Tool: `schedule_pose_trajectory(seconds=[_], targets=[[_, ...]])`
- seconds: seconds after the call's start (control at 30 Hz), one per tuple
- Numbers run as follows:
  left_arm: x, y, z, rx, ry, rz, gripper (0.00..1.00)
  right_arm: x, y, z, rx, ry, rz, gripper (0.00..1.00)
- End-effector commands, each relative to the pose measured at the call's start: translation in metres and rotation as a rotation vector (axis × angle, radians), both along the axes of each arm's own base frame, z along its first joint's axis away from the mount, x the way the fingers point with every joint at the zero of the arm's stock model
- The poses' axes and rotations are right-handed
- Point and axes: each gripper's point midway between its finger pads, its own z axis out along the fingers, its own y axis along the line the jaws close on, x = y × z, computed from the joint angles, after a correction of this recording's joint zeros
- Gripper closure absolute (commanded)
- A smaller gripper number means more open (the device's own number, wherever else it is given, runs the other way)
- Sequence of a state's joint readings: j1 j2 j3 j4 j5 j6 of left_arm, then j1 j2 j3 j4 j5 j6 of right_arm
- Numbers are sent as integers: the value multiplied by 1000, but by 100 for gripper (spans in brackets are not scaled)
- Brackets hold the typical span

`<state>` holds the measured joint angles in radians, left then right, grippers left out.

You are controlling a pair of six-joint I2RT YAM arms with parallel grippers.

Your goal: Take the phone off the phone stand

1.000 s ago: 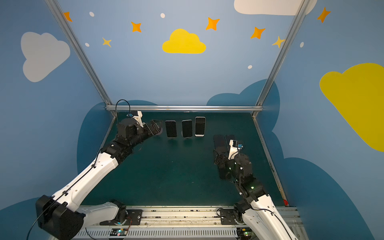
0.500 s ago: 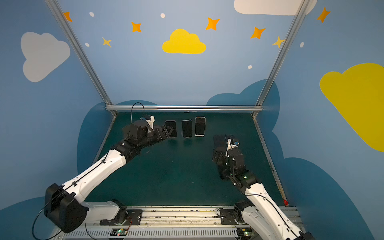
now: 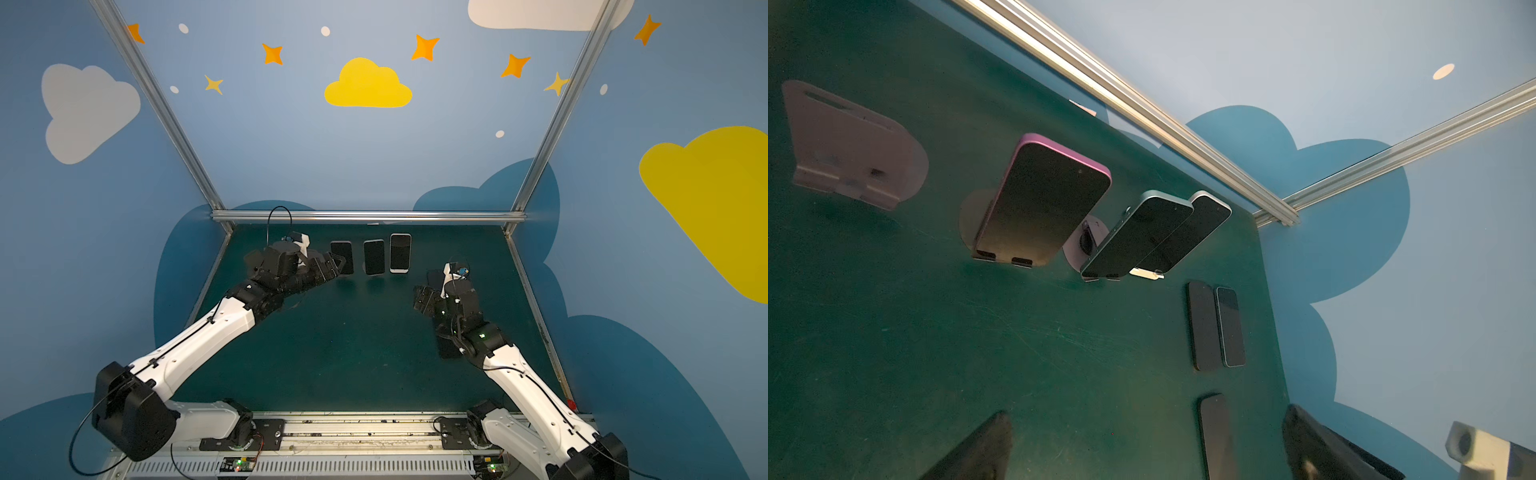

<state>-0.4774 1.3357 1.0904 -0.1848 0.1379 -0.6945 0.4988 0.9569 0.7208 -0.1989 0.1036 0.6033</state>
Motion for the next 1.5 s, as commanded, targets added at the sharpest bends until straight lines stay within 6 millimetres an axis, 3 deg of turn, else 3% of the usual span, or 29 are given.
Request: schedule_pose_trajectory(seconds=[0.0,0.33,0.5,0.67,1.0,1.17,1.37,1.47], targets=[[4,3,6,5,-3,24,0,5,11,11,25,-16,20,13],[9,17,1,42,-1,84,0,15,33,11,-36,-23,119,14],[14,44,-6,114,-25,207,0,18,18,32,-151,-118,101,13],[19,65,-8,59,1,291,0,25,7,58,-226,-231,66,11],[33,86,-24,-95,105,348,0,65,24,66,-288,-223,62,10],[38,96,-24,-142,123,360,0,91,39,61,-269,-226,47,10],[48,143,-16,-234,120,468,0,107,57,54,-191,-216,59,10],[51,156,-11,-296,112,481,0,114,62,52,-170,-216,53,11]])
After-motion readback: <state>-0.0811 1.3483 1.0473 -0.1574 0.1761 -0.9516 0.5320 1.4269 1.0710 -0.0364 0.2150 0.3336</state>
